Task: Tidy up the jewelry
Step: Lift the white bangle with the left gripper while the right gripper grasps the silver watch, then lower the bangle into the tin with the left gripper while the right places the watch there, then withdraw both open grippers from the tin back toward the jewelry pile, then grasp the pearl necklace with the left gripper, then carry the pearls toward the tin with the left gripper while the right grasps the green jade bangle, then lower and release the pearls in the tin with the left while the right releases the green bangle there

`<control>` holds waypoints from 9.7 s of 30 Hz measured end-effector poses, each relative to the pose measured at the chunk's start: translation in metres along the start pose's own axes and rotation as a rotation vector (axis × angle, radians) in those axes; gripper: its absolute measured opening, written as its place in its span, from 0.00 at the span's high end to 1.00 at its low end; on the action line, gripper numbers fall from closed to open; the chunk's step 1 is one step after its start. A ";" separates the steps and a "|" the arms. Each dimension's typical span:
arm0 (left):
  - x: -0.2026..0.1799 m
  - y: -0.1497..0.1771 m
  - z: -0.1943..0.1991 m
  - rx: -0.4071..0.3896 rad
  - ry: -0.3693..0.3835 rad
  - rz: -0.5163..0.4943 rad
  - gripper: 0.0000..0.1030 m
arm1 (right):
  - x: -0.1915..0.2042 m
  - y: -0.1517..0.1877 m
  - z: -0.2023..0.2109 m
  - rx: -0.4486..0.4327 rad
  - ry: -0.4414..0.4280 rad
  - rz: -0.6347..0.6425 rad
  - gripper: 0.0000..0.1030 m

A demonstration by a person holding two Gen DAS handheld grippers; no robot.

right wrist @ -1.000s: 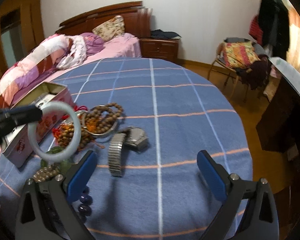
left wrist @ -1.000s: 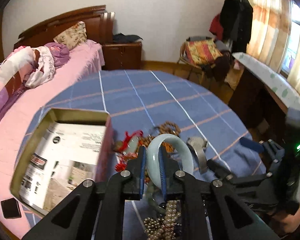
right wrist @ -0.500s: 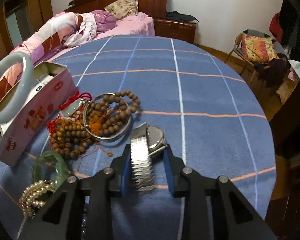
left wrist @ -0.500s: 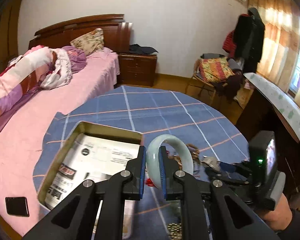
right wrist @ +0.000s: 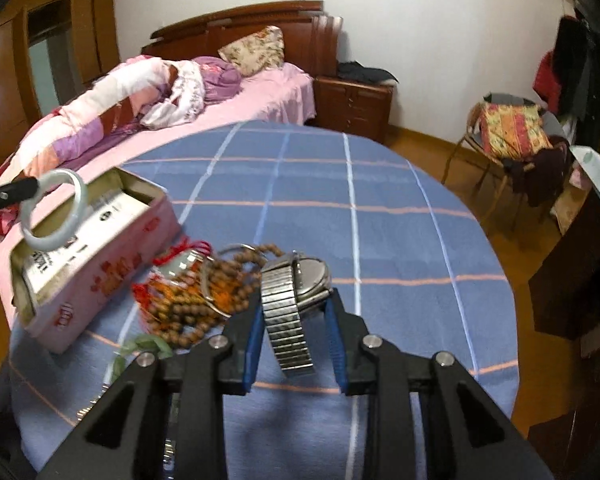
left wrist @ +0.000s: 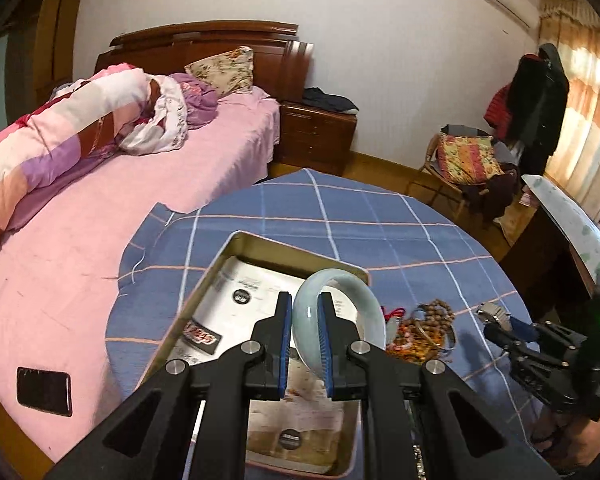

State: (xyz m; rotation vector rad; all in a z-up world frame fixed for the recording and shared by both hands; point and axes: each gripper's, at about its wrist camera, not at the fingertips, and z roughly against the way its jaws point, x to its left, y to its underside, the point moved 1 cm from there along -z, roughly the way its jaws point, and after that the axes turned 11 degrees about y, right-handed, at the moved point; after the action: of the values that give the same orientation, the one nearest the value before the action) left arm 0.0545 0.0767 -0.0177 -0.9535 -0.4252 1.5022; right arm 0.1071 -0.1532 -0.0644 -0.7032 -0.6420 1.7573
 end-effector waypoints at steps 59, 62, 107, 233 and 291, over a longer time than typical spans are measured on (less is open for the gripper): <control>0.060 -0.001 -0.050 0.094 -0.107 0.041 0.88 | 0.150 -0.052 -0.043 0.003 -0.160 0.199 0.69; 0.060 -0.001 -0.050 0.093 -0.101 0.040 0.88 | 0.152 -0.051 -0.044 0.006 -0.158 0.206 0.69; -0.042 0.024 -0.018 0.073 -0.039 -0.149 0.41 | -0.002 0.014 0.009 -0.034 -0.046 -0.015 0.20; -0.013 0.023 0.011 0.102 0.057 -0.111 0.88 | 0.081 0.050 -0.008 0.113 -0.194 0.199 0.43; 0.047 0.016 0.001 0.147 -0.071 -0.015 0.88 | 0.157 -0.037 0.019 -0.089 -0.327 0.190 0.84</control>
State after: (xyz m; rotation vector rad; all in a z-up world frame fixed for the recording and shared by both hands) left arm 0.0479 0.1187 -0.0440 -0.7813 -0.3667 1.5348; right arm 0.0795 0.0056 -0.0475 -0.5541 -0.9038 2.0522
